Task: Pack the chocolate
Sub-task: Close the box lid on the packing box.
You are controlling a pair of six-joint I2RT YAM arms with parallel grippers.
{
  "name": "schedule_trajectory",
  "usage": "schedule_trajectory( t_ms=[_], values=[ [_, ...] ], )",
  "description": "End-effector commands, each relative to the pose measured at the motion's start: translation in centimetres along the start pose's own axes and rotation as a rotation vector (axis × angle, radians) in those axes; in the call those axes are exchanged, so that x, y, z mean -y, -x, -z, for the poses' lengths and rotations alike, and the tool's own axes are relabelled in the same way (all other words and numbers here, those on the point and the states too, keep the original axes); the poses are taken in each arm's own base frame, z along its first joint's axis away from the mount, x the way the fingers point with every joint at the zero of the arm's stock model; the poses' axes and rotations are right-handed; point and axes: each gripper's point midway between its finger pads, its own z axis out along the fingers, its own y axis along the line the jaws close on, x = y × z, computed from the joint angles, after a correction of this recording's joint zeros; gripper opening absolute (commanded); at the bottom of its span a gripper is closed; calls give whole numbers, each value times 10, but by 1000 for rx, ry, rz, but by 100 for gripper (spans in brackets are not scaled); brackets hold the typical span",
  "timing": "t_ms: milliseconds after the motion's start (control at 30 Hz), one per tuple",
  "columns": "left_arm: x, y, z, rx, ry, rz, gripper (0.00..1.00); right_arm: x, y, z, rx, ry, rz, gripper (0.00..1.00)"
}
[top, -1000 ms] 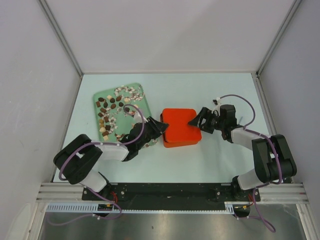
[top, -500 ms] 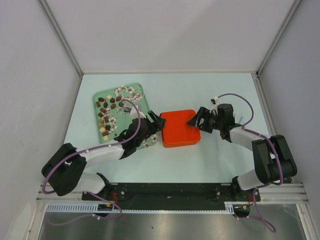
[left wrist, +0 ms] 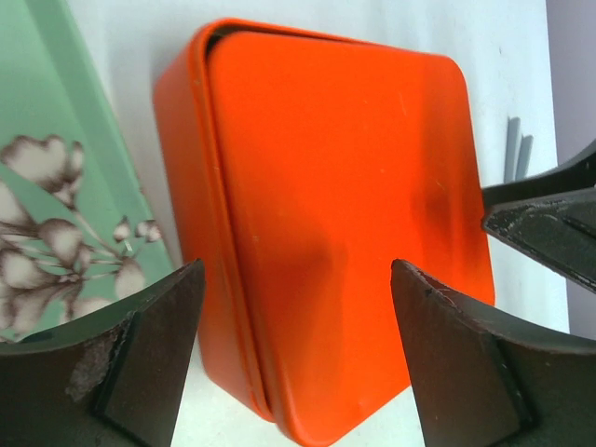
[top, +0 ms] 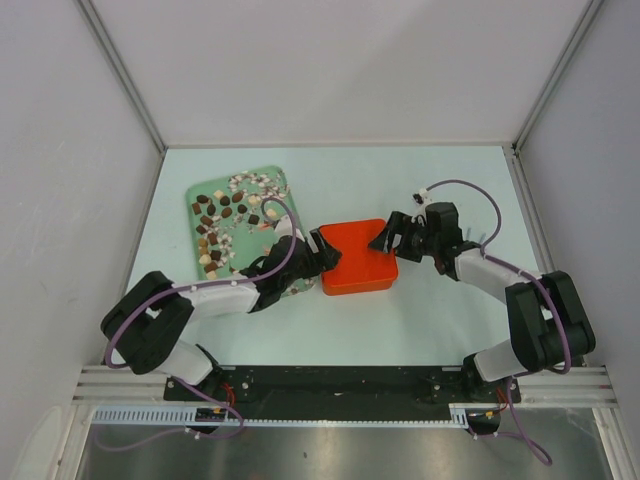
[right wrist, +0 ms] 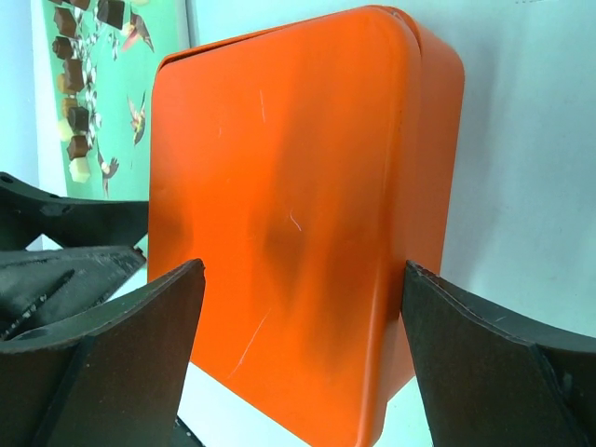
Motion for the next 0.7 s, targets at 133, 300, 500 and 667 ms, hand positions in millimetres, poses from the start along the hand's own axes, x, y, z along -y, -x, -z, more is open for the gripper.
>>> schedule_trajectory(
  t_ms=[133,300,500,667],
  values=[
    [36,-4,-2,-47,-122,21,80,-22,23,2,53,7,94,88],
    [43,-8,1,-61,-163,59,77,-10,15,-6,29,-47,118,89],
    [52,-6,8,-54,-218,85,75,11,1,-14,-13,-128,140,89],
    [60,-5,12,-51,-260,107,72,22,-10,-21,-49,-161,150,89]
  ],
)
